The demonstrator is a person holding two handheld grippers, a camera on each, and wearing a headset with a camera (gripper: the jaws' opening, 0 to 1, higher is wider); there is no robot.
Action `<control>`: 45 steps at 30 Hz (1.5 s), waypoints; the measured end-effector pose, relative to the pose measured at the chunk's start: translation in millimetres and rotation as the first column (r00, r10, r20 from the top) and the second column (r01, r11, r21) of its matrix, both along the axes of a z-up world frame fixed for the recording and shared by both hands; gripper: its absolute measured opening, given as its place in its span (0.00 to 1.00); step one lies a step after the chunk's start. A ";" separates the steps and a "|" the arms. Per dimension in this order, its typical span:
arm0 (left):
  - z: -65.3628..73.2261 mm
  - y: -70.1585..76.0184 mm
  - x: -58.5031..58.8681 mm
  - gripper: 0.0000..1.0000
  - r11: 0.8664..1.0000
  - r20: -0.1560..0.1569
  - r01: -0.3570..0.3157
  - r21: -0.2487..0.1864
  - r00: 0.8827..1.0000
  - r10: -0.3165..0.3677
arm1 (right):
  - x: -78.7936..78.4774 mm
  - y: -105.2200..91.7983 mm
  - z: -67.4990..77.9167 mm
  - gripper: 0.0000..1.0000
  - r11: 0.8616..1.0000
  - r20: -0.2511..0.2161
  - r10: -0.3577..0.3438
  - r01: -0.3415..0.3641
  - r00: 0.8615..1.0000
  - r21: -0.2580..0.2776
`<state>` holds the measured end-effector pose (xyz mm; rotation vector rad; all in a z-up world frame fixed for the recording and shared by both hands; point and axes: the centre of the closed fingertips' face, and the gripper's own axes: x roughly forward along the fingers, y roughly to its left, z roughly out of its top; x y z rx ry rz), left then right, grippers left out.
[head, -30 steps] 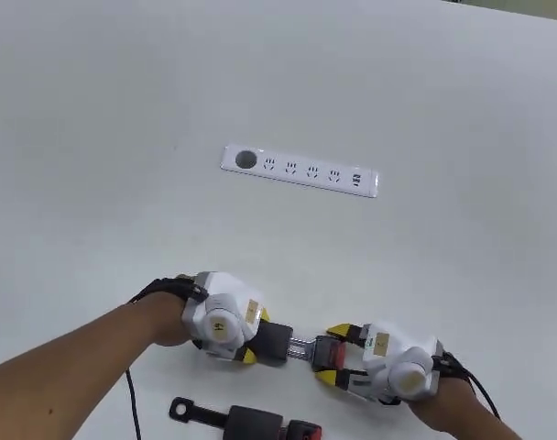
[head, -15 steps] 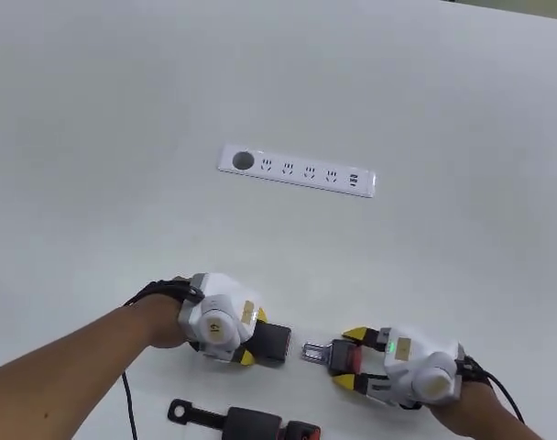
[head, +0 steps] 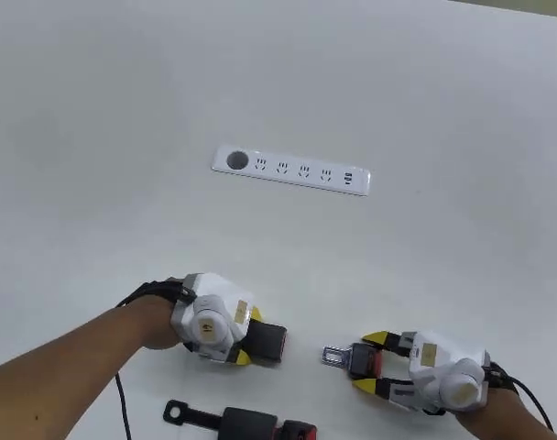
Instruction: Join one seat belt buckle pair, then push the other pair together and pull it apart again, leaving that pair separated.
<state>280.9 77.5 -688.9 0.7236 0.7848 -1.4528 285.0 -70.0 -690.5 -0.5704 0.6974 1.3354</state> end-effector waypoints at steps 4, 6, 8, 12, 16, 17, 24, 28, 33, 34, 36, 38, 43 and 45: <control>-0.6 0.2 0.1 0.34 1.000 -0.001 -0.001 -0.001 1.000 0.001 | -0.9 -7.8 -0.5 0.34 1.000 0.000 -0.001 0.001 1.000 -0.010; -1.5 0.5 0.4 0.34 1.000 -0.001 -0.001 -0.002 1.000 0.001 | -1.8 -13.8 0.6 0.34 1.000 -0.003 -0.003 0.003 1.000 -0.011; -2.3 0.9 0.7 0.34 1.000 -0.001 -0.001 -0.002 1.000 0.001 | -0.6 -19.0 0.4 0.34 1.000 -0.004 -0.008 0.008 1.000 -0.015; -2.4 1.1 0.9 0.34 1.000 0.000 0.000 -0.002 1.000 0.000 | -1.8 -25.4 0.7 0.34 1.000 -0.004 -0.008 0.008 1.000 -0.018; -2.6 1.4 1.1 0.34 1.000 0.000 0.001 0.000 1.000 -0.001 | -2.5 -30.2 0.5 0.34 1.000 -0.004 -0.018 0.018 1.000 -0.020; -2.4 1.4 1.1 0.34 1.000 0.000 0.001 0.001 1.000 -0.001 | -2.5 -30.6 0.3 0.34 1.000 -0.003 -0.019 0.019 1.000 -0.021; -0.4 1.2 0.7 0.34 1.000 0.000 -0.004 0.004 1.000 0.004 | -3.7 -36.7 -1.6 0.35 0.999 -0.003 -0.035 0.035 0.999 -0.023; -1.2 2.2 0.8 0.34 1.000 0.001 -0.005 0.010 1.000 0.005 | -3.8 -37.3 -1.7 0.35 0.998 -0.001 -0.051 0.051 0.999 -0.023; -0.5 0.7 0.5 0.34 0.999 0.016 0.010 0.033 1.000 -0.010 | -3.4 -35.5 -1.9 0.35 0.997 0.005 -0.068 0.068 0.998 -0.032; -0.6 0.8 0.8 0.34 0.999 0.016 0.005 0.041 1.000 -0.005 | -3.2 -35.5 -2.1 0.36 0.997 0.010 -0.071 0.072 0.997 -0.034; -1.1 1.6 2.2 0.36 0.999 0.023 -0.003 0.045 1.000 0.002 | 0.5 -37.1 -2.0 0.38 0.991 0.012 -0.127 0.127 0.992 -0.032; -1.8 3.4 3.0 0.44 0.998 0.025 -0.017 0.060 1.000 0.015 | 0.2 -37.3 -1.1 0.47 0.991 0.025 -0.128 0.129 0.991 -0.033; 3.7 0.7 -5.5 0.60 0.999 -0.027 -0.043 0.028 0.999 0.043 | 4.1 -33.7 7.4 0.60 0.985 0.040 -0.174 0.175 0.984 0.002; 7.3 0.3 -4.5 0.64 0.998 -0.023 -0.057 0.022 0.998 0.058 | 6.7 -33.5 9.4 0.62 0.980 0.048 -0.198 0.198 0.979 0.006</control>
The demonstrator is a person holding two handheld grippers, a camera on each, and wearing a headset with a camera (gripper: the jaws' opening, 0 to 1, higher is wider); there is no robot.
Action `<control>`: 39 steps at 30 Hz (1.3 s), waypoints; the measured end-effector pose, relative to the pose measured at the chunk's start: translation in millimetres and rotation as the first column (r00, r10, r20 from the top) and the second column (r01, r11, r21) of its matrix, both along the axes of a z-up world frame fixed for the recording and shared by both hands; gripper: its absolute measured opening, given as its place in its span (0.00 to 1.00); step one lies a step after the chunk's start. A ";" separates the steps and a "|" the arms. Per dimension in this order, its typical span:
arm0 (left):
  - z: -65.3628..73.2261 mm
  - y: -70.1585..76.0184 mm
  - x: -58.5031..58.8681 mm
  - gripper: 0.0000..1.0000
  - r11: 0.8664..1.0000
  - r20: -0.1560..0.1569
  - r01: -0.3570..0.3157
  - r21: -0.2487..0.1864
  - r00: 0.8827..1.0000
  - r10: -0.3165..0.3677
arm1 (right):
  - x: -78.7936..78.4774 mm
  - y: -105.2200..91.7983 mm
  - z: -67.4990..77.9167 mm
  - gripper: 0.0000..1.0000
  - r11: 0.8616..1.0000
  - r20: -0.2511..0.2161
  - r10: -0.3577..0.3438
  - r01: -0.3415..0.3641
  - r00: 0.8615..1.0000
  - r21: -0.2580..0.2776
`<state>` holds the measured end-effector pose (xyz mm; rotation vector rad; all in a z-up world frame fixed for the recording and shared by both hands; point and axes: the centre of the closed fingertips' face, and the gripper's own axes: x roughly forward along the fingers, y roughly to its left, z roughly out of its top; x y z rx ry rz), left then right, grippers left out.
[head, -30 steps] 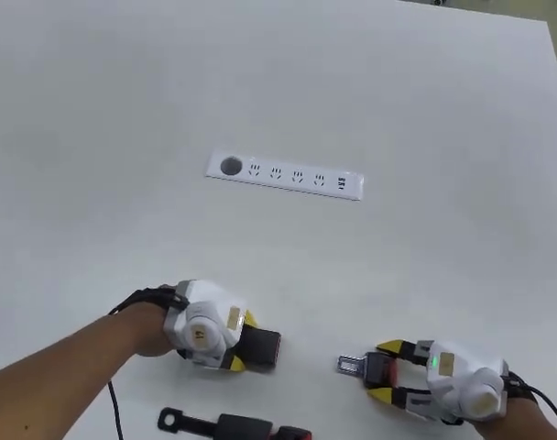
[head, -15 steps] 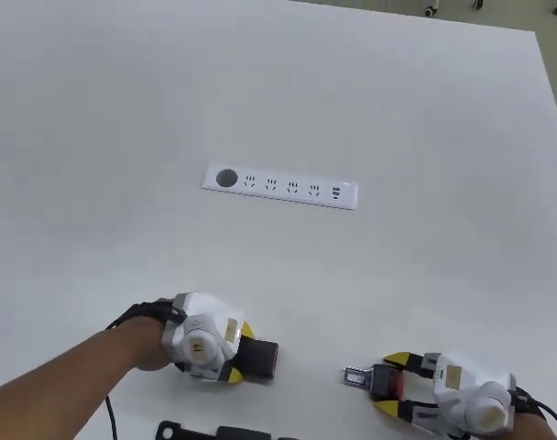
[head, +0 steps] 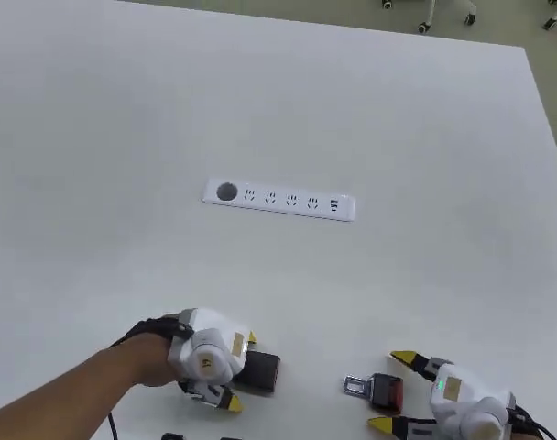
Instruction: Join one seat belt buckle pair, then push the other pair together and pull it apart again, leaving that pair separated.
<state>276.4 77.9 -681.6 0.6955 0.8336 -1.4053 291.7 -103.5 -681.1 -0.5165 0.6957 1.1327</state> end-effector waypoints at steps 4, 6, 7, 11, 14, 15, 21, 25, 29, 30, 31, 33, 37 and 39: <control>11.6 2.1 2.2 0.69 0.998 0.004 -0.054 -0.016 0.999 0.054 | 12.7 0.6 13.9 0.65 0.994 0.069 -0.103 0.102 0.992 0.027; 16.0 3.2 4.4 0.72 0.994 -0.001 -0.106 -0.035 0.994 0.106 | 15.0 2.3 20.5 0.67 0.985 0.072 -0.164 0.160 0.984 0.065; 17.7 4.1 5.4 0.75 0.991 0.000 -0.125 -0.040 0.992 0.125 | 16.4 1.4 23.1 0.68 0.981 0.086 -0.185 0.180 0.979 0.067; 29.5 8.5 5.1 0.78 0.978 -0.004 -0.202 -0.049 0.979 0.202 | 16.6 1.9 32.5 0.68 0.956 0.092 -0.282 0.273 0.955 0.106; 41.1 7.9 4.8 0.81 0.966 0.001 -0.249 -0.077 0.968 0.250 | 12.3 8.1 44.6 0.73 0.939 0.124 -0.332 0.316 0.935 0.136; 44.2 7.7 5.3 0.82 0.959 0.002 -0.267 -0.090 0.963 0.268 | 10.6 10.0 48.3 0.74 0.934 0.131 -0.346 0.327 0.929 0.142; 60.2 14.9 5.6 0.95 0.910 0.012 -0.389 -0.146 0.919 0.395 | 1.5 15.7 69.7 0.80 0.891 0.141 -0.438 0.407 0.888 0.202; 68.0 20.9 3.1 0.98 0.858 -0.012 -0.472 -0.202 0.877 0.480 | -3.7 13.7 81.2 0.85 0.871 0.146 -0.474 0.440 0.868 0.218; 81.6 28.8 -0.4 1.00 0.804 -0.007 -0.542 -0.243 0.830 0.558 | -9.0 11.1 94.0 0.89 0.840 0.146 -0.526 0.484 0.838 0.244; 86.5 29.0 -1.4 1.00 0.789 -0.011 -0.558 -0.258 0.818 0.575 | -11.7 10.6 97.3 0.89 0.836 0.151 -0.532 0.488 0.833 0.251; 91.1 30.5 -3.6 1.00 0.772 -0.018 -0.575 -0.271 0.805 0.593 | -11.9 9.6 97.7 0.89 0.835 0.157 -0.534 0.489 0.831 0.253; 95.0 36.9 -8.0 1.00 0.751 -0.028 -0.593 -0.289 0.790 0.613 | -16.0 8.4 101.4 0.90 0.832 0.170 -0.540 0.491 0.824 0.260; 100.8 44.3 -17.4 1.00 0.730 -0.025 -0.611 -0.307 0.772 0.635 | -22.8 6.5 110.0 0.91 0.819 0.180 -0.561 0.508 0.808 0.268; 106.2 47.9 -20.4 1.00 0.709 -0.032 -0.628 -0.320 0.756 0.654 | -26.3 6.3 111.2 0.91 0.814 0.183 -0.567 0.512 0.803 0.274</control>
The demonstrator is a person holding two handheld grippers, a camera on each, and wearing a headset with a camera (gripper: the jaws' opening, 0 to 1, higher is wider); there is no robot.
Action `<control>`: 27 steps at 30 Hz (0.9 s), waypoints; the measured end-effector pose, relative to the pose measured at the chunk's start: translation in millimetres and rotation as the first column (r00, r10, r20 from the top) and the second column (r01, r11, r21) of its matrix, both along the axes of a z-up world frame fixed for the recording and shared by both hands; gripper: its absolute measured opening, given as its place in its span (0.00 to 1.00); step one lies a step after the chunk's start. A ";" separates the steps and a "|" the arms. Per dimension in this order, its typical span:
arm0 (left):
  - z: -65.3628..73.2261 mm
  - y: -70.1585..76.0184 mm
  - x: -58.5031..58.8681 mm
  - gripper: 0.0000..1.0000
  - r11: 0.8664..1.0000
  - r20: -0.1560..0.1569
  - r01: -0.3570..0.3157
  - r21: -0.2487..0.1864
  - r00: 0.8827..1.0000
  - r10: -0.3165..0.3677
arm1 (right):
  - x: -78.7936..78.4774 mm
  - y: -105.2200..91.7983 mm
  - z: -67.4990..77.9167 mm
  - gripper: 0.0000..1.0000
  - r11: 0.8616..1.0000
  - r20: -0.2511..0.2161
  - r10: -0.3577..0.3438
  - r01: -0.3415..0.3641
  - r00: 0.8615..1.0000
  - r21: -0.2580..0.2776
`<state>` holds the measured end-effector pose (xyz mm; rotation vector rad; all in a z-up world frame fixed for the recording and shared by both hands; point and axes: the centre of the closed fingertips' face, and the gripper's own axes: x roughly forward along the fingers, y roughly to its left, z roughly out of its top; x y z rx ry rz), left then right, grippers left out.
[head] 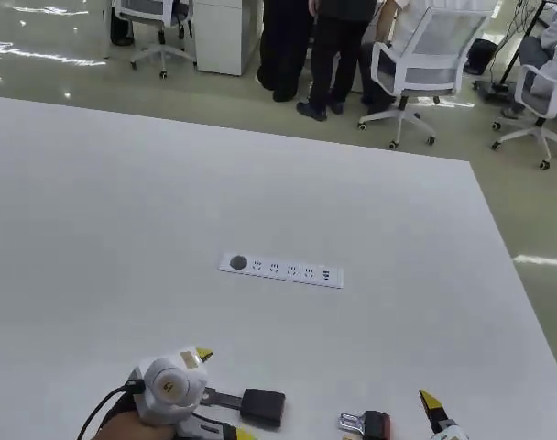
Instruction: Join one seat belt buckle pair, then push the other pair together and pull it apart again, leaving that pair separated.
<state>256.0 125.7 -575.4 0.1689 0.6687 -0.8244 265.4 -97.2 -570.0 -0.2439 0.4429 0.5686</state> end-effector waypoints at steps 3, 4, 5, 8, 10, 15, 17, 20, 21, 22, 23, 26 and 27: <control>1.7 8.9 -2.9 1.00 0.999 0.016 -0.031 -0.020 0.999 0.031 | -6.4 3.4 2.4 0.92 1.000 0.006 -0.006 0.006 1.000 0.004; 0.8 15.1 -4.6 1.00 0.999 0.017 -0.043 -0.025 0.999 0.043 | -8.2 4.4 2.6 0.92 1.000 0.009 -0.012 0.012 1.000 0.004; 2.8 18.4 -6.8 1.00 0.998 0.021 -0.053 -0.031 0.998 0.054 | -9.9 5.4 3.7 0.92 1.000 0.012 -0.015 0.015 1.000 0.007; 13.1 26.8 -9.7 1.00 0.993 0.042 -0.104 -0.061 0.993 0.107 | -20.4 11.7 7.9 0.92 1.000 0.020 -0.018 0.018 1.000 0.018; 15.5 34.3 -14.4 1.00 0.992 0.052 -0.113 -0.059 0.992 0.116 | -27.0 14.2 9.4 0.92 1.000 0.025 -0.017 0.017 1.000 0.018; 22.8 41.7 -27.0 1.00 0.988 0.074 -0.140 -0.066 0.987 0.145 | -40.0 16.4 8.3 0.93 1.000 0.030 -0.020 0.019 0.999 0.022; 25.8 43.1 -32.1 1.00 0.986 0.083 -0.144 -0.080 0.985 0.151 | -49.9 19.0 6.9 0.93 1.000 0.033 -0.003 0.002 0.999 0.007; 25.2 47.9 -38.6 1.00 0.986 0.087 -0.150 -0.074 0.984 0.157 | -55.6 15.7 5.3 0.93 1.000 0.029 -0.009 0.008 1.000 0.009; 25.5 48.2 -41.5 1.00 0.985 0.088 -0.154 -0.078 0.983 0.160 | -57.3 14.9 5.4 0.93 1.000 0.030 -0.011 0.011 0.999 0.009; 25.7 48.9 -43.9 1.00 0.982 0.085 -0.164 -0.089 0.982 0.171 | -58.6 13.1 4.4 0.93 1.000 0.030 -0.016 0.016 0.999 0.011; 24.7 53.4 -44.4 1.00 0.980 0.080 -0.174 -0.096 0.980 0.182 | -59.7 12.2 3.8 0.94 1.000 0.029 -0.020 0.019 0.999 0.013; 28.9 53.6 -50.9 1.00 0.974 0.078 -0.186 -0.133 0.977 0.197 | -65.2 9.3 4.7 0.94 0.999 0.029 -0.040 0.039 0.999 0.021; 29.0 53.0 -54.1 1.00 0.974 0.079 -0.187 -0.131 0.977 0.198 | -66.2 8.2 4.9 0.94 0.999 0.030 -0.044 0.043 0.999 0.021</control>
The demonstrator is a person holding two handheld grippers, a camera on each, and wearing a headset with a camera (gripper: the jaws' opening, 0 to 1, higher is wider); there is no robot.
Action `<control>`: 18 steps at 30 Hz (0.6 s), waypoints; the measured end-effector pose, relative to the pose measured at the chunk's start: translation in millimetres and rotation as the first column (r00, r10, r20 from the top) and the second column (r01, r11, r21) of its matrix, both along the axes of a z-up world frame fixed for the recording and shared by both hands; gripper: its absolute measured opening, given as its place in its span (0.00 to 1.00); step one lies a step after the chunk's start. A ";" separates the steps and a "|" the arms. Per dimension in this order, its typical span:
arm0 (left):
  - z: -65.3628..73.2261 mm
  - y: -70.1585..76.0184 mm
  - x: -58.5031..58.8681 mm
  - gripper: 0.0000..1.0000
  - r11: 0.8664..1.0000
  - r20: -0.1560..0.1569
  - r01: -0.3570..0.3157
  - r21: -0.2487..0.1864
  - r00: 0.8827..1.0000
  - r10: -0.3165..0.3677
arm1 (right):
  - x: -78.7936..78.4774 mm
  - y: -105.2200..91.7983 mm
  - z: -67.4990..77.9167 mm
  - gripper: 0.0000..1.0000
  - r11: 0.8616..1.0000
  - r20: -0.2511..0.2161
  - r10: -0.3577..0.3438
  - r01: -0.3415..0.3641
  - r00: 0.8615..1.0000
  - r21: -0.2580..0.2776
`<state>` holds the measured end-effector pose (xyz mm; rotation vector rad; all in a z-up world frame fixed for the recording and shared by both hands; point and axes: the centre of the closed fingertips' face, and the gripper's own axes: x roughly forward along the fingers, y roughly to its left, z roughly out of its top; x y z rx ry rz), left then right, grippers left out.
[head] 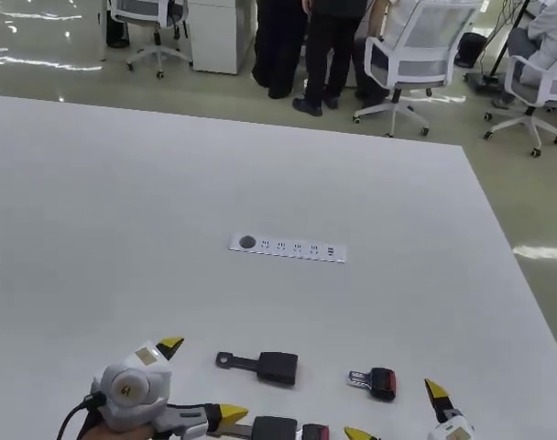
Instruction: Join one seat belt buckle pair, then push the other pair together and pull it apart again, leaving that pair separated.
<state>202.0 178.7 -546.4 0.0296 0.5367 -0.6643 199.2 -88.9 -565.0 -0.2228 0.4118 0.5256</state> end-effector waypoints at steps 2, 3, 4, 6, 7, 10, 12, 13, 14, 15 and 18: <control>-0.3 2.5 -4.8 1.00 1.000 0.004 -0.008 0.000 1.000 0.008 | -0.3 -4.6 1.6 0.95 1.000 0.005 -0.022 0.021 1.000 0.015; -0.3 5.0 -7.1 1.00 1.000 0.007 -0.015 -0.004 1.000 0.015 | -0.9 -6.7 2.6 0.97 0.999 0.006 -0.036 0.036 0.999 0.023; 0.0 6.1 -9.6 1.00 1.000 0.007 -0.023 -0.006 1.000 0.023 | -2.3 -9.3 3.0 0.98 0.998 0.002 -0.057 0.057 0.998 0.039; 0.7 9.8 -14.3 1.00 0.999 0.006 -0.038 -0.014 0.999 0.038 | -6.1 -12.1 1.0 0.98 0.997 -0.001 -0.067 0.067 0.998 0.043; 1.6 11.4 -16.3 1.00 0.999 0.004 -0.047 -0.026 0.999 0.047 | -7.9 -13.0 0.9 0.98 0.997 0.000 -0.071 0.071 0.997 0.041; 1.4 18.8 -22.6 1.00 0.998 0.009 -0.058 -0.024 0.998 0.058 | -13.9 -18.6 -2.7 0.98 0.995 -0.007 -0.087 0.088 0.996 0.046; 3.6 21.9 -25.0 1.00 0.997 0.014 -0.065 -0.038 0.998 0.066 | -16.3 -20.8 -6.4 0.98 0.995 -0.015 -0.089 0.090 0.996 0.045; 3.7 22.5 -25.5 1.00 0.997 0.014 -0.067 -0.039 0.998 0.068 | -17.7 -21.0 -6.3 0.98 0.995 -0.017 -0.091 0.092 0.996 0.040; 4.0 21.5 -26.1 1.00 0.997 0.014 -0.070 -0.035 0.997 0.071 | -19.0 -21.6 -5.8 0.98 0.995 -0.018 -0.095 0.096 0.995 0.041; 3.5 21.5 -27.0 1.00 0.997 0.012 -0.071 -0.033 0.997 0.071 | -20.0 -21.9 -5.8 0.98 0.994 -0.021 -0.098 0.099 0.995 0.045; 3.3 20.7 -30.1 1.00 0.997 0.003 -0.074 -0.033 0.997 0.074 | -22.4 -21.9 -6.4 0.98 0.994 -0.023 -0.100 0.101 0.995 0.040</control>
